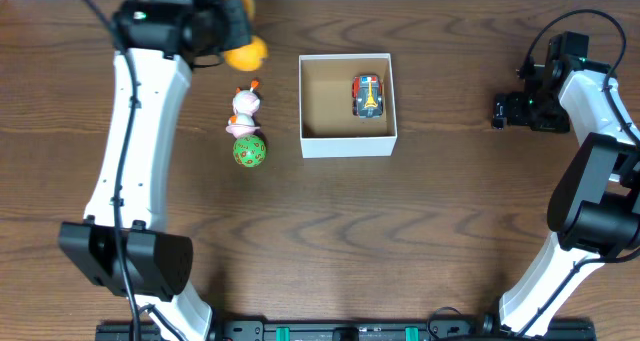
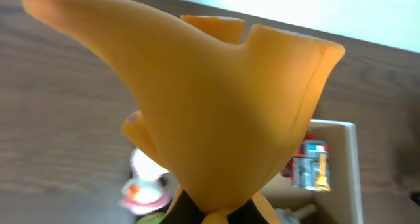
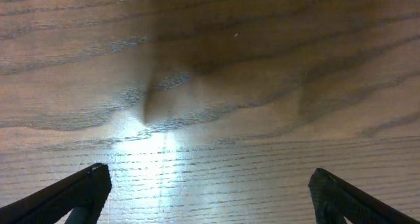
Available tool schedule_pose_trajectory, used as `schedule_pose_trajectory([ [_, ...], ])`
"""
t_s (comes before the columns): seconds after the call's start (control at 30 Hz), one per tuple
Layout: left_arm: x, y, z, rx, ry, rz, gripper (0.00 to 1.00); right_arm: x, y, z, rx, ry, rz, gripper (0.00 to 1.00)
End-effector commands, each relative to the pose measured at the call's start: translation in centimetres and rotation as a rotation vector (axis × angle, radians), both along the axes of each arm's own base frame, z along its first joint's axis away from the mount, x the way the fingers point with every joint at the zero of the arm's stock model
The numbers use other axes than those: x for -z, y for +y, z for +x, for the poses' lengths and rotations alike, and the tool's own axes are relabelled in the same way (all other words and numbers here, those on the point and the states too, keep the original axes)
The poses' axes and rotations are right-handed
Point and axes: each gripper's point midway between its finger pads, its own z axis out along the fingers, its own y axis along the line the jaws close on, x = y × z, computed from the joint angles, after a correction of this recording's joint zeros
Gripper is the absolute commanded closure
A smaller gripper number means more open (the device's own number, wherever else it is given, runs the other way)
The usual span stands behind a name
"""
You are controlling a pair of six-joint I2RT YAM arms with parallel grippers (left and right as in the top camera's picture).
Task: Pack container
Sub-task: 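Lift the orange fish and carry it right into the white box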
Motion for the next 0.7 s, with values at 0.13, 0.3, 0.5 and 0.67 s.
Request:
schedule_pose_trajectory([
  [0.13,0.7,-4.7,0.8,0.106,-0.031,-0.011,0.94,-0.4,0.5,0.1,-0.002,-0.008,0.006,0.0],
  [0.3,2.4,-8.1,1.6,0.2,-0.046,0.015,0.94,-0.4,0.5,0.1,-0.002,-0.008,0.006,0.01],
  [0.5,5.4,-10.8,2.7,0.243,-0.027,0.018,0.94,-0.4,0.5,0.1,-0.002,-0.009,0.006,0.01],
  [0.67,8.9,-12.1,2.5,0.262,0.048,0.032,0.94,-0.4,0.5,0.1,-0.002,-0.008,0.006,0.01],
])
